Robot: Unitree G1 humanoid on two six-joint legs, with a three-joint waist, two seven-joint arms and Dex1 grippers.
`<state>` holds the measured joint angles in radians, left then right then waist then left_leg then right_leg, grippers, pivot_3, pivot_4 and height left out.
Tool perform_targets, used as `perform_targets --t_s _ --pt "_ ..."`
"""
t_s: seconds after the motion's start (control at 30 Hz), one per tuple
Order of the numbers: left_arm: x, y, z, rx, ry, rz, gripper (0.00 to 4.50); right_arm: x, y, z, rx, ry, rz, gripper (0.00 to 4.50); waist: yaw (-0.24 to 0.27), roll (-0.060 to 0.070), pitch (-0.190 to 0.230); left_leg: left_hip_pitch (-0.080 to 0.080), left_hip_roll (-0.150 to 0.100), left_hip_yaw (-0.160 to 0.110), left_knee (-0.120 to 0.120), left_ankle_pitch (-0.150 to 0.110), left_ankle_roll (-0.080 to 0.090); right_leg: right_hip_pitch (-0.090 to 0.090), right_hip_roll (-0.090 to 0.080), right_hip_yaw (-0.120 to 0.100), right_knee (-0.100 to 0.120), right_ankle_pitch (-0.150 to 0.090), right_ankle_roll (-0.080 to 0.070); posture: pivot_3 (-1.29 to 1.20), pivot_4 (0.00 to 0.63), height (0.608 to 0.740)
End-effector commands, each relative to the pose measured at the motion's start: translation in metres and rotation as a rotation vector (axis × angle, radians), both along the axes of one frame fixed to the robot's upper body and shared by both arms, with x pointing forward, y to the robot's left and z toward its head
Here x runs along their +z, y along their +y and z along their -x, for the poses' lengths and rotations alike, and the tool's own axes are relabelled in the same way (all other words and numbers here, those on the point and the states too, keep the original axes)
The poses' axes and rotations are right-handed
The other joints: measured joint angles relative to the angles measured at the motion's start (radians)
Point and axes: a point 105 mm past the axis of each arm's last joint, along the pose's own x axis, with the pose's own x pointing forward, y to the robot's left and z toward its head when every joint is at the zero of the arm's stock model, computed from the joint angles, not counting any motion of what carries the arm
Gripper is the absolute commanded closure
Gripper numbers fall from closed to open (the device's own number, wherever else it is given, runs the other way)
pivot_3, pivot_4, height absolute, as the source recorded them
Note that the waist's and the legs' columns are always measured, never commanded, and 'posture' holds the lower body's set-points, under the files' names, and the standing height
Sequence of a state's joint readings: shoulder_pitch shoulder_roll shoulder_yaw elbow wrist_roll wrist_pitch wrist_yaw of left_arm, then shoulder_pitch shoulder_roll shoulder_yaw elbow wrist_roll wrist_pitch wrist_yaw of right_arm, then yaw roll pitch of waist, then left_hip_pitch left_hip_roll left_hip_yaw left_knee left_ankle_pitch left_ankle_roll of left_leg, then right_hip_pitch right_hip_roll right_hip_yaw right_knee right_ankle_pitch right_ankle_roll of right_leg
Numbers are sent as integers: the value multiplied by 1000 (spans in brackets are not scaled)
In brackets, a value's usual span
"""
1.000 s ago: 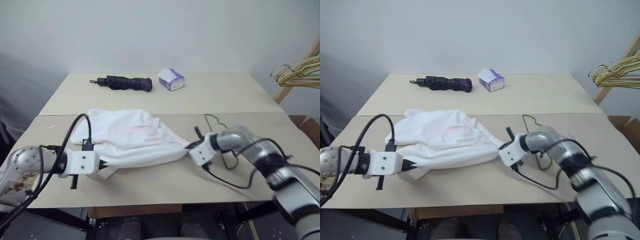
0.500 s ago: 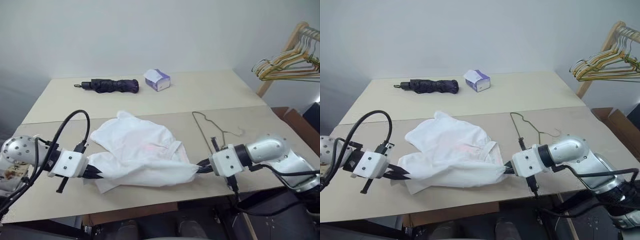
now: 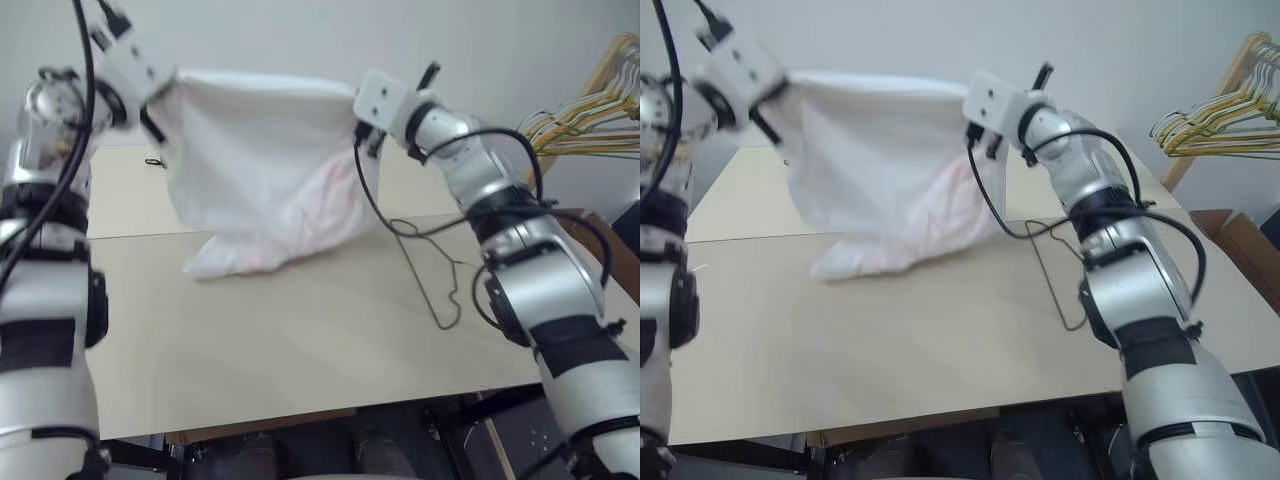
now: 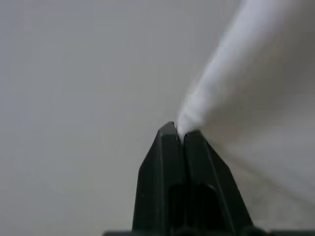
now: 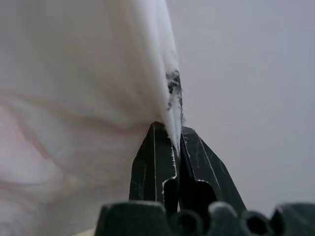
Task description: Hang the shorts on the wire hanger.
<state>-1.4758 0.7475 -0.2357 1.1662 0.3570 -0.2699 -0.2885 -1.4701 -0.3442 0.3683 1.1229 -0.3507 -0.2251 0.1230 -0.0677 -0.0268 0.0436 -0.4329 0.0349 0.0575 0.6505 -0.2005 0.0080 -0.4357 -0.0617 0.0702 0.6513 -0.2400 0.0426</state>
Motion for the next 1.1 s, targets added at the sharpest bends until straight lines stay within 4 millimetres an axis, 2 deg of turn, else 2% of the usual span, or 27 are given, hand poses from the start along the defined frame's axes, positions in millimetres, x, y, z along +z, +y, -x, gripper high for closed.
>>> perform_targets --t_s 0.03,0.1,0.17,0.23,0.33,0.43,0.47,0.53,0.57,0.6,0.67,0.73,0.9,0.97,1.03,1.1 --pt "62 17 22 165 -342 17 4500 53 -25 11 -84 -280 -183 4481 3 0 0 -5 -1 0 -2 0 0 -5 -1 0 0 0 1 14 0 740" --pt "86 11 34 150 -465 35 4500 70 -32 20 -89 -383 -250 4481 9 0 0 -7 -1 0 -5 0 -1 -8 -1 0 -1 0 1 14 0 740" --pt "98 5 44 107 -550 40 4500 76 -37 26 -74 -440 -282 4481 15 0 0 -8 -1 1 -8 0 -1 -9 -1 -1 -4 0 2 14 0 740" --pt "94 -1 45 43 -549 34 4500 67 -40 27 -55 -457 -240 4481 21 0 0 -8 -1 1 -8 -1 -1 -8 0 -1 -4 0 2 14 0 740" --pt "72 -7 41 -50 -501 -19 4500 43 -45 25 -31 -440 -169 4481 22 0 0 -7 -1 2 -7 -1 -1 -6 0 -1 -5 0 2 11 0 740" --pt "30 -17 40 -245 -388 -38 4500 6 -56 24 -7 -391 -88 4481 22 0 0 -4 -2 2 -4 2 -3 -3 0 0 -6 0 2 20 0 740" --pt "4 -20 42 -340 -313 -40 4500 -17 -59 25 32 -350 -42 4481 22 0 0 -2 -2 2 -4 3 -4 -2 0 0 -5 0 2 21 0 740" --pt "-33 -24 51 -464 -204 -56 4500 -50 -63 32 95 -293 23 4481 20 0 0 6 -1 2 -4 4 -4 5 0 0 -4 0 0 20 0 740" --pt "-58 -23 57 -519 -107 -52 4500 -73 -63 38 153 -246 74 4481 14 0 0 11 -1 2 -5 4 -4 9 1 0 -5 0 0 22 0 740" --pt "-73 -23 62 -558 -40 -45 4500 -87 -64 44 191 -215 106 4481 6 0 0 12 -1 1 -4 5 -4 11 1 0 -4 0 0 22 0 740" --pt "-114 -25 84 -644 136 -68 4500 -128 -63 62 308 -127 226 4481 -8 0 0 12 -1 1 -3 5 -3 12 1 0 -4 0 0 23 0 740" --pt "-145 -27 108 -705 280 -114 4500 -157 -64 79 403 -48 295 4481 -28 0 0 12 0 0 -2 5 -3 11 1 1 -3 0 0 19 0 740" --pt "-195 -25 152 -770 640 -161 4500 -195 -66 109 543 58 430 4481 -52 0 0 18 0 -2 -1 5 -2 17 1 2 -2 1 -1 16 0 740" --pt "-207 -24 167 -784 753 -186 4500 -202 -68 115 564 79 466 4481 -54 0 0 31 1 -1 -1 5 -2 31 1 2 -3 1 -1 13 0 740" --pt "-227 -23 192 -827 926 -245 4500 -215 -73 123 592 131 517 4481 -55 -1 0 48 2 0 -4 5 -2 47 1 1 -6 -7 -4 10 0 740" --pt "-241 -24 214 -861 1064 -282 4500 -227 -78 133 622 204 550 4481 -55 -2 -1 54 2 1 -6 4 -2 52 0 2 -7 -12 -3 7 0 740"
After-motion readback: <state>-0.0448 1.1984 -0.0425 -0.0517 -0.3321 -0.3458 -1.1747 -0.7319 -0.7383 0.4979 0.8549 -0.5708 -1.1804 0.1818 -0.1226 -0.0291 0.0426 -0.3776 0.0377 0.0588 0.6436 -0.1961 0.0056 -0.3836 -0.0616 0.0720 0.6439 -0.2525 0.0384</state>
